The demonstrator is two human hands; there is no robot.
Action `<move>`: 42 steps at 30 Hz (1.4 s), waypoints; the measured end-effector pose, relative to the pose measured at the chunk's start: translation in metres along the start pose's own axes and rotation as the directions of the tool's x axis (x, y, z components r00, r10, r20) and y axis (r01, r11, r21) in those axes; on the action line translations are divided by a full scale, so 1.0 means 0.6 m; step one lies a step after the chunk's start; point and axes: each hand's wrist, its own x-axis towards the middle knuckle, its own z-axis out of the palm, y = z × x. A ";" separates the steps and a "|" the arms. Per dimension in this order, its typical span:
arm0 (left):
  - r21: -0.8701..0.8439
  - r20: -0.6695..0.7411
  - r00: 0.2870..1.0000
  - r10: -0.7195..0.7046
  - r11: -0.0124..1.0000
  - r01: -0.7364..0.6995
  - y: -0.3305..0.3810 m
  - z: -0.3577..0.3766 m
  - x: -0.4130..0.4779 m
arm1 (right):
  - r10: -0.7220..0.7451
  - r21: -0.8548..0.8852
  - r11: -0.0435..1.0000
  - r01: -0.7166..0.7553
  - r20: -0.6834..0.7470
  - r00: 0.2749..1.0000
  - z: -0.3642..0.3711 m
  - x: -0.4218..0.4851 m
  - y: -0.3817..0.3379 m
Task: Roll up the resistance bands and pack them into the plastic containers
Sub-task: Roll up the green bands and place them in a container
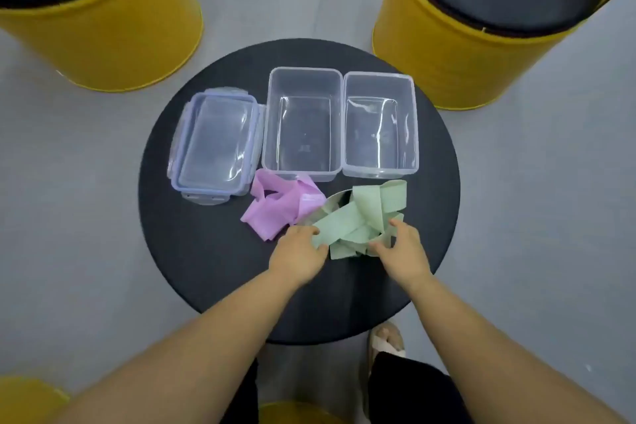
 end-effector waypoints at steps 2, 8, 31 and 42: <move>0.070 -0.048 0.997 0.063 0.996 -0.060 0.000 0.025 0.017 | -0.005 -0.011 1.000 0.005 0.002 1.000 0.016 0.009 0.015; 0.091 -0.165 0.973 0.164 0.984 -0.150 -0.035 0.074 0.034 | -0.100 -0.106 0.990 0.096 -0.028 0.995 0.061 0.012 0.056; -0.777 -0.309 0.938 0.160 0.526 -0.346 -0.086 -0.009 -0.076 | 0.077 0.559 0.827 0.059 -0.216 0.973 0.040 -0.022 0.106; -0.710 -0.331 0.875 0.354 0.517 -0.478 -0.002 -0.083 -0.133 | 0.001 0.245 0.968 0.056 -0.225 0.974 0.046 -0.023 0.104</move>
